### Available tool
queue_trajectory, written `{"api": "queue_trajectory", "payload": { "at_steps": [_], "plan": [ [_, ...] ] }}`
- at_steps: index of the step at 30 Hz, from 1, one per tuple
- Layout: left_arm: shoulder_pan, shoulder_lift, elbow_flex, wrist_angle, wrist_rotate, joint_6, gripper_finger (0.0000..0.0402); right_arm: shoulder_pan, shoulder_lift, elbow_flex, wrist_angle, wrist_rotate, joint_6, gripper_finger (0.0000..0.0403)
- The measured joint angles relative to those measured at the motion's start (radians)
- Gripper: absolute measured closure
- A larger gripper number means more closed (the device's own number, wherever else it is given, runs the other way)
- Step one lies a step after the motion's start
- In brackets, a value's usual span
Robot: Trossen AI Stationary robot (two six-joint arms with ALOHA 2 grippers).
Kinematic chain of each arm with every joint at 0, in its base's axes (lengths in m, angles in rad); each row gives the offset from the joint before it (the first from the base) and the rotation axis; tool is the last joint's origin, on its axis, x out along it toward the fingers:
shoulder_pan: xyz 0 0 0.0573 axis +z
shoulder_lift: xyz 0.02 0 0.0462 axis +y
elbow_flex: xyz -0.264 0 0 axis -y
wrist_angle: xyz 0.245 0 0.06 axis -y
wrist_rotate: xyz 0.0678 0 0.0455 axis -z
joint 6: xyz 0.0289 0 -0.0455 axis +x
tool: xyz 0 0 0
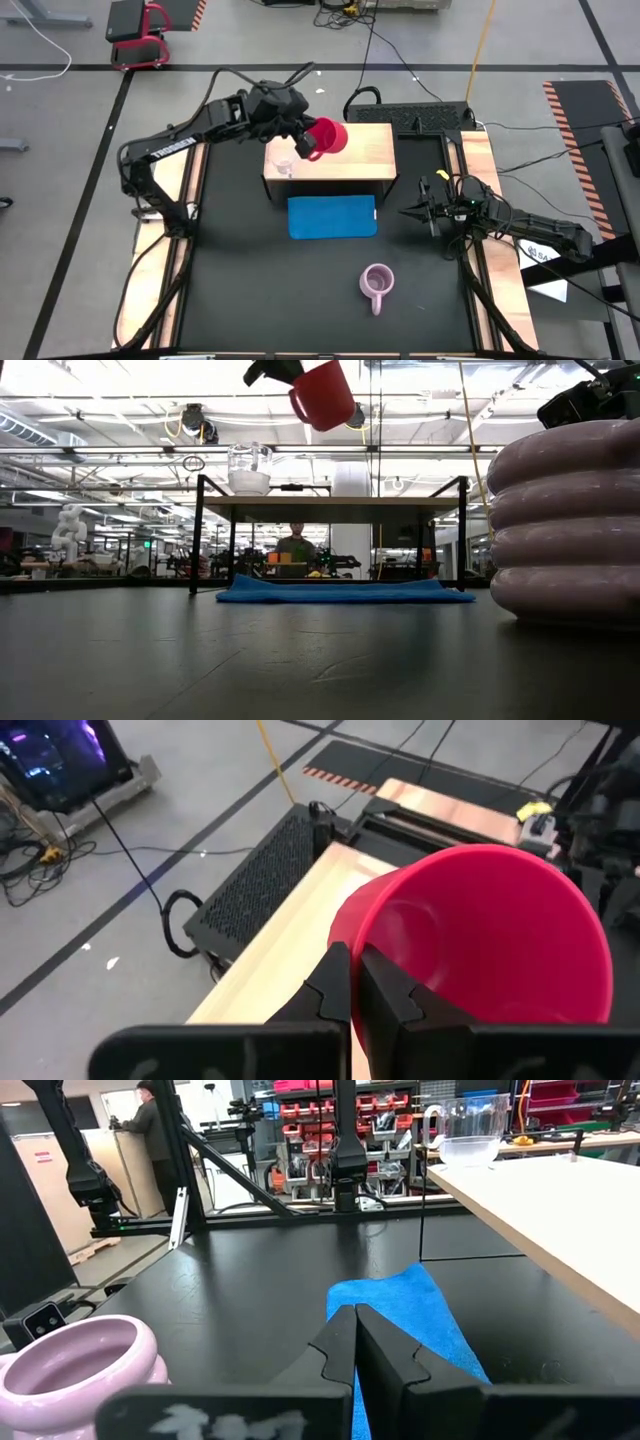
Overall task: Stack small to large cups/mugs on shelf
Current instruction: Put the red mug on the shelf
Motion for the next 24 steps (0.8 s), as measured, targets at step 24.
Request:
{"api": "queue_trajectory", "payload": {
  "at_steps": [24],
  "plan": [
    [0.046, 0.167, 0.259, -0.283, 0.059, -0.193, 0.0398, 0.0, 0.0, 0.0, -0.01, 0.0, -0.003, 0.0403]
  ]
}}
